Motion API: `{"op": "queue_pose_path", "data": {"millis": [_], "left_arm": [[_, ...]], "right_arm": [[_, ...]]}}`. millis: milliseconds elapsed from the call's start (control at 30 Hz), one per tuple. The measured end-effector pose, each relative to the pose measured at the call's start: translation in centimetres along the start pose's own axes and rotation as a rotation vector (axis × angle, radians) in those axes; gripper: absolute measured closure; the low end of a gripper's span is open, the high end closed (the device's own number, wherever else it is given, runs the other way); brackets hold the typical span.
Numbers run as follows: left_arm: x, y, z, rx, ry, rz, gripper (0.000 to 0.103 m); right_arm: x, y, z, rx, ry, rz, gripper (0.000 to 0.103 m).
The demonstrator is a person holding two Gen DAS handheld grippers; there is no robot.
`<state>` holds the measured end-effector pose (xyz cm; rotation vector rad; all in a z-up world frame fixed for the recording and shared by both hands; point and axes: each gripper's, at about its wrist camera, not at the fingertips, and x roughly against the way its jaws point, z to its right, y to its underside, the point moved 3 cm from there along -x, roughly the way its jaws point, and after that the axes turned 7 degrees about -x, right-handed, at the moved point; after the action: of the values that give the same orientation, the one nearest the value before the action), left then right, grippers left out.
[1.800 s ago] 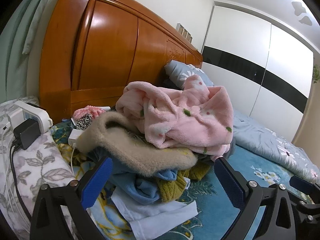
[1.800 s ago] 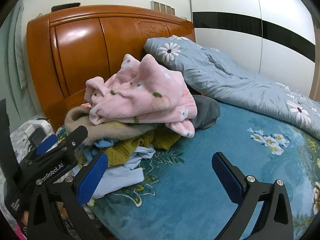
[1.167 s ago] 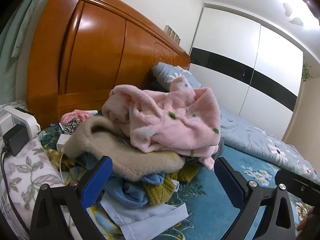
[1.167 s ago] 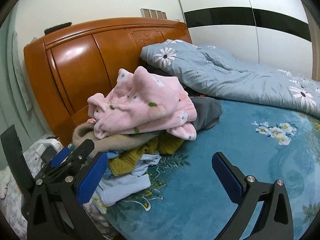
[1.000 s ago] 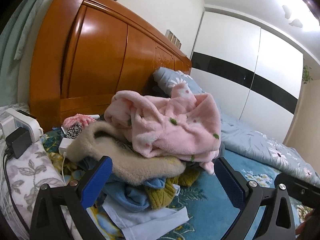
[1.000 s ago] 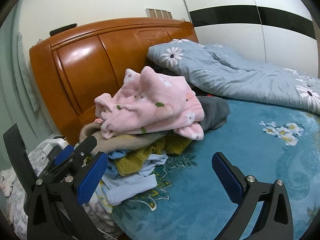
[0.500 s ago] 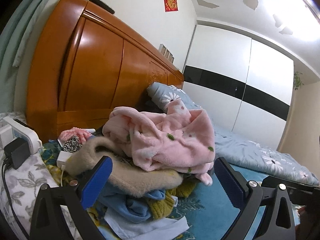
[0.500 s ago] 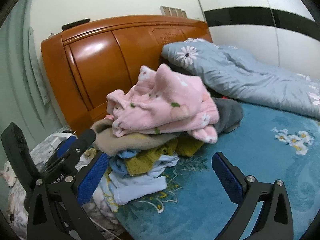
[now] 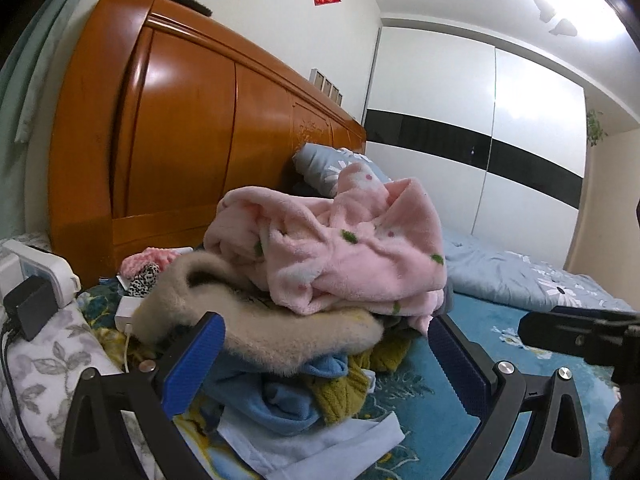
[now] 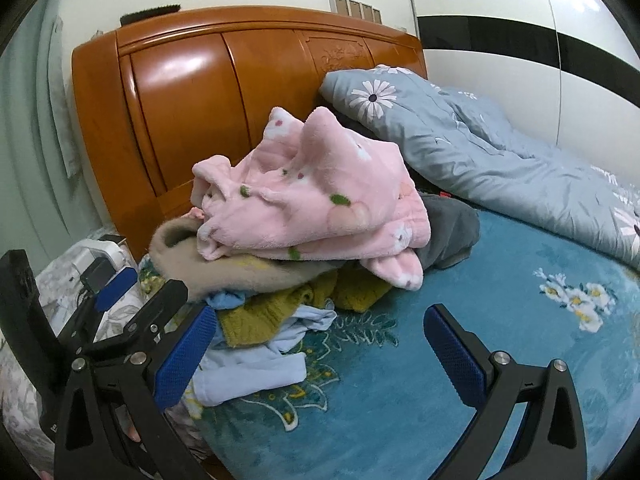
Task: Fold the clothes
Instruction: 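Move both grippers toward the pink fleece garment on the clothes pile, then grasp the pink fleece garment with the right gripper and lift it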
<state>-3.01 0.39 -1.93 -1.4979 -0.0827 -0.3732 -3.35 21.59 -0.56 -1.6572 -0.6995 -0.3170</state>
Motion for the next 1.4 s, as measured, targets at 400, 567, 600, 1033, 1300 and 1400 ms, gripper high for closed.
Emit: {"op": "queue_pose_path", "data": {"millis": [400,567,600,1033,1300,1400], "left_arm": [[-2.2,0.8,-1.0,0.023,0.029,-0.032,0.0],[-3.3,1.5,-1.3,0.029,0.049,-0.059,0.0],[-3.5,1.7,-1.4,0.027,0.05,-0.065,0.0],[-3.8,1.6,-1.5,0.018,0.069,-0.089,0.0],[-2.1,0.5,-1.5,0.023,0.083,-0.067,0.0],[-1.4,-0.1,-0.7,0.025,0.111,-0.055,0.0]], "right_arm": [[-2.6,-1.4,-1.3,0.082,0.012,-0.01,0.0],[-4.4,-3.0,-1.1,0.052,-0.005,0.001,0.0],[-4.6,-3.7,-1.1,0.047,-0.003,0.016,0.0],[-13.2,-12.6,-0.6,-0.107,0.096,-0.028,0.04],[-8.5,-14.0,3.6,-0.239,0.094,-0.004,0.089],[-4.0,-15.0,6.1,-0.246,0.138,0.069,0.089]]}}
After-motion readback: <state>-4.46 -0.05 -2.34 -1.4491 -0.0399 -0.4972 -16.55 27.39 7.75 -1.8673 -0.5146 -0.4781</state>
